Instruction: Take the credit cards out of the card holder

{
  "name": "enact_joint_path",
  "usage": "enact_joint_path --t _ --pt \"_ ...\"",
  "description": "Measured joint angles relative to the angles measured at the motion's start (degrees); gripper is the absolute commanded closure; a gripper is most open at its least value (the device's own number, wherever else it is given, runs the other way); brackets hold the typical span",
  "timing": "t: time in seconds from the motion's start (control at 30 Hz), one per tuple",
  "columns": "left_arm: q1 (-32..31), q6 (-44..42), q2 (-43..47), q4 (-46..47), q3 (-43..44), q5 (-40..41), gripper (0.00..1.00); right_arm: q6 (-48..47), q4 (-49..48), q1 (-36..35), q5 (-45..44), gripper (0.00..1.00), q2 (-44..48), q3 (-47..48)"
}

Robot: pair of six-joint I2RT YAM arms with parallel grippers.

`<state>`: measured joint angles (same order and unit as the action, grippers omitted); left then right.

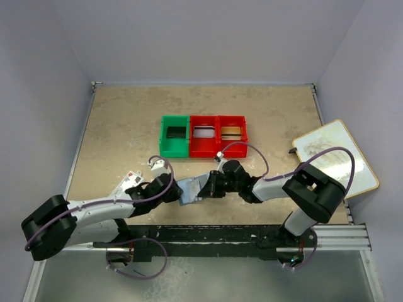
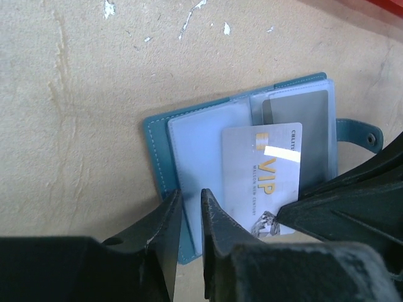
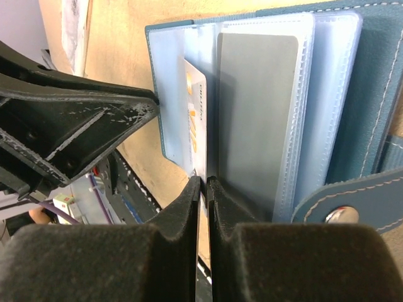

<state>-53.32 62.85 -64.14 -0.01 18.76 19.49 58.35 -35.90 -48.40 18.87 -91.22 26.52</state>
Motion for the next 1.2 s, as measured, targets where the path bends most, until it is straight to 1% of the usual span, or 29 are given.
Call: enact_joint_path --t 0.17,0.27,0.4,0.5,0.6,0.7,0.73,0.87,1.0,1.1,1.2 --pt "0.0 -1.0 4.6 -4.2 1.1 -0.2 0.77 0.0 0.3 0.0 -0.4 0.91 0.0 0.1" --pt "0.0 -2.2 5.9 -3.4 3.4 -1.0 0.77 0.0 0.6 0.0 -1.1 0.90 0.0 0.3" --pt "0.0 -2.8 1.8 1.2 4.9 -3.5 0.87 0.0 0.9 0.0 -1.4 0.89 0.0 0.5" --pt "-0.5 -2.8 -3.9 2.2 4.9 -4.5 0.91 0.0 0.9 0.1 -1.4 0.88 0.0 0.5" --pt "-1.5 -2.2 -7.4 1.1 4.9 -3.9 0.92 -0.1 0.9 0.1 -1.4 0.85 0.0 0.6" --pt "-2.1 -2.0 -7.3 0.8 5.0 -2.8 0.93 -0.1 0.9 0.1 -1.4 0.75 0.0 0.7" --pt "-2.3 -1.9 -7.3 0.8 5.0 -2.6 0.94 -0.2 0.9 0.1 -1.4 0.73 0.0 0.8" --pt "-2.3 -1.8 -7.0 1.0 4.5 -2.4 0.94 -0.8 0.9 0.3 -1.4 0.71 -0.4 2.1" --pt "-2.3 -1.7 -7.0 1.6 4.1 -2.3 0.95 -1.9 1.0 0.7 -1.3 0.73 -2.3 5.1" --pt "-2.3 -1.7 -6.9 1.6 4.1 -2.3 0.95 -3.0 1.2 1.3 -1.1 0.83 -3.5 6.6" --pt "-2.3 -1.7 -6.8 1.6 4.0 -2.2 0.95 -4.1 1.6 1.8 -0.4 0.84 -4.2 7.4"
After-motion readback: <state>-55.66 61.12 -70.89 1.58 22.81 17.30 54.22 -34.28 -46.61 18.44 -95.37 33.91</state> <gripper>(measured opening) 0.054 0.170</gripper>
